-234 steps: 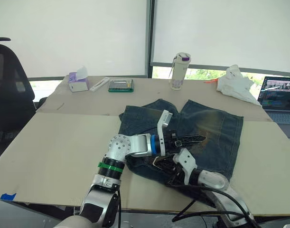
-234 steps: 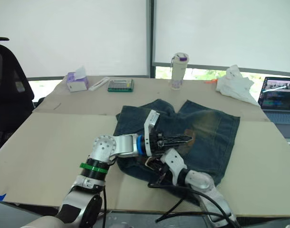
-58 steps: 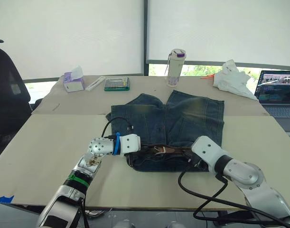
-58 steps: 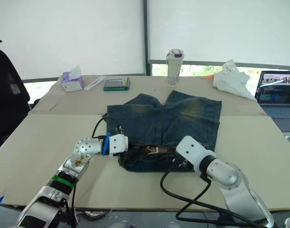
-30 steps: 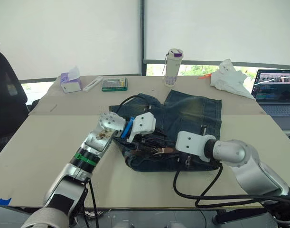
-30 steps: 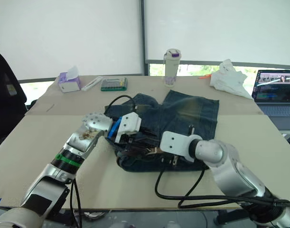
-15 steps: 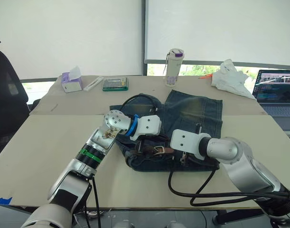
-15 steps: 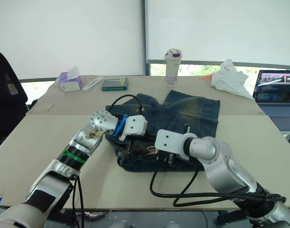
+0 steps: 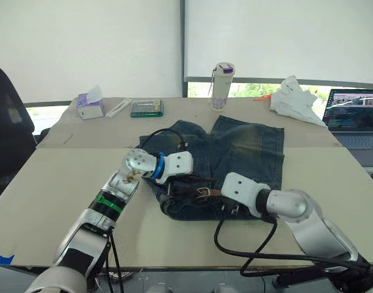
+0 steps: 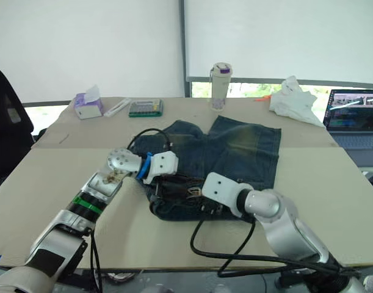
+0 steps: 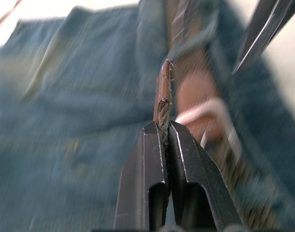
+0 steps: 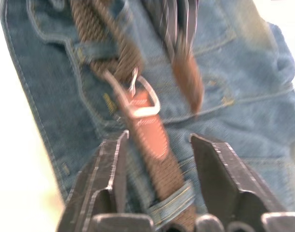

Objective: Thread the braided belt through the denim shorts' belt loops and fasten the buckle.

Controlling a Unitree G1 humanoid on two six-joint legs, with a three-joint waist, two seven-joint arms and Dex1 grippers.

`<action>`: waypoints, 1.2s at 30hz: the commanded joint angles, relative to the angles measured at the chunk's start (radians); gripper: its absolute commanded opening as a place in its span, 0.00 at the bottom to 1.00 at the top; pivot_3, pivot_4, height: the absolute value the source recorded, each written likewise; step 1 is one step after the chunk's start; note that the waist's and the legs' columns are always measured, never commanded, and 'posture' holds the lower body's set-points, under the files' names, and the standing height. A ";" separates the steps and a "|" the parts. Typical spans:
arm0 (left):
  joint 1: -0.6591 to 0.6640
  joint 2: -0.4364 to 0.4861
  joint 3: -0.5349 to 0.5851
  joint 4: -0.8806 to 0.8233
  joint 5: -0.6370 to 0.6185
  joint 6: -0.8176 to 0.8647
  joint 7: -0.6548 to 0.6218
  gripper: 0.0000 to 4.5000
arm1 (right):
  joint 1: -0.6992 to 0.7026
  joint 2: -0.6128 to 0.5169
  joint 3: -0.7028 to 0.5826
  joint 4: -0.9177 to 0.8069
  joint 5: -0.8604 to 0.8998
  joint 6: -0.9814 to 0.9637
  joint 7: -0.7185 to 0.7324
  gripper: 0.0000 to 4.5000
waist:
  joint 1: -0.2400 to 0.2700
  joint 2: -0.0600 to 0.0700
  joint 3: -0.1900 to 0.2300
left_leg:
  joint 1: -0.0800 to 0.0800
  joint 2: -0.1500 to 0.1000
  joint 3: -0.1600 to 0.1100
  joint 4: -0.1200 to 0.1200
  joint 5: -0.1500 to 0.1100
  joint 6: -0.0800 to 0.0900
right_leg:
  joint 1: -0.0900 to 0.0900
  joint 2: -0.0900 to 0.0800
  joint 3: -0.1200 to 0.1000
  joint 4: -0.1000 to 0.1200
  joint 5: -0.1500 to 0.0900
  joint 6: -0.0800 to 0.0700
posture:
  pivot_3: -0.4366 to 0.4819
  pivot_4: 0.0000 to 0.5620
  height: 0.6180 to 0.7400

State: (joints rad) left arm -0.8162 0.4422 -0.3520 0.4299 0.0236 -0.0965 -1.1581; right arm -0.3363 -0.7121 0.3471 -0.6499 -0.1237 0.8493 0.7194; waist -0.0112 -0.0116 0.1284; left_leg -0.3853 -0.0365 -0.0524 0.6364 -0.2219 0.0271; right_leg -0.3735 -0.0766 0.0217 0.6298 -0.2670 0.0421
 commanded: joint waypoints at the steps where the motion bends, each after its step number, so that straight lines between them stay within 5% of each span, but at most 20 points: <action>1: 0.011 0.018 0.012 0.012 0.040 -0.101 0.044 0.00 | -0.005 0.018 0.009 0.018 -0.030 -0.044 -0.043 0.49 | 0.000 0.000 0.000 | 0.000 0.000 0.000 0.000 0.000 0.000 | 0.000 0.000 0.000 0.000 0.000 0.000 | 0.48 0.27 1.00; 13: 0.030 0.049 0.013 0.073 0.082 -0.353 0.094 0.00 | -0.021 0.029 0.076 0.114 -0.108 -0.112 -0.065 0.49 | 0.000 0.000 0.000 | 0.000 0.000 0.000 0.000 0.000 0.000 | 0.000 0.000 0.000 0.000 0.000 0.000 | 0.48 0.27 1.00; 20: 0.028 0.073 -0.054 0.147 0.209 -0.604 0.143 0.00 | -0.027 0.060 0.069 0.120 -0.122 -0.135 -0.075 0.01 | 0.000 0.000 0.000 | 0.000 0.000 0.000 0.000 0.000 0.000 | 0.000 0.000 0.000 0.000 0.000 0.000 | 0.48 0.27 1.00; 36: -0.026 0.017 -0.091 0.162 0.304 -0.680 0.226 0.00 | -0.031 0.103 0.050 0.044 -0.102 -0.108 -0.054 0.01 | -0.001 0.000 0.000 | 0.000 -0.001 0.000 0.000 0.000 0.000 | 0.000 0.000 -0.001 0.000 0.000 0.000 | 0.48 0.27 1.00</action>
State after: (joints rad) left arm -0.8199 0.4763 -0.4223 0.6323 0.3188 -0.7607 -0.9404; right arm -0.3409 -0.6253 0.4171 -0.5381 -0.2308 0.7535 0.6681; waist -0.0120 -0.0116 0.1283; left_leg -0.3851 -0.0372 -0.0522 0.6366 -0.2219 0.0271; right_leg -0.3733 -0.0765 0.0210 0.6300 -0.2670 0.0421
